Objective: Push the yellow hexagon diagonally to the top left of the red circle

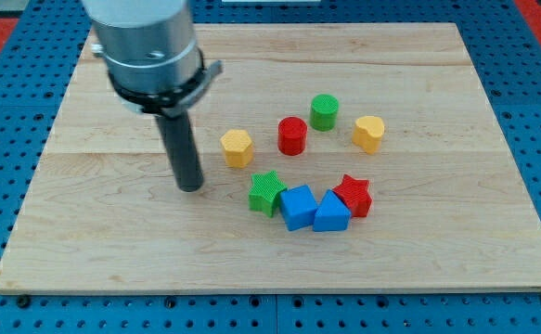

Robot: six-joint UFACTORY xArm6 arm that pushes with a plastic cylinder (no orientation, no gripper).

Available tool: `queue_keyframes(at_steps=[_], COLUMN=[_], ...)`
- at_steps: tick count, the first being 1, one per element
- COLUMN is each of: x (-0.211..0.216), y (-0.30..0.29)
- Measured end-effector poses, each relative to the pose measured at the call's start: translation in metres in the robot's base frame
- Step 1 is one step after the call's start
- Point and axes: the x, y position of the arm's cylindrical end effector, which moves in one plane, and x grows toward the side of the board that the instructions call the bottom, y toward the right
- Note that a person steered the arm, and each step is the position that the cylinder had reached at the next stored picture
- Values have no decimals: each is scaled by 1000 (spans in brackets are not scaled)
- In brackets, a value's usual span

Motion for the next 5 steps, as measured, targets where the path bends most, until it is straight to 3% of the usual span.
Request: queue_keyframes(at_steps=[1,3,4,5], x=[-19,-74,-46,-45], y=[34,-23,-15,45])
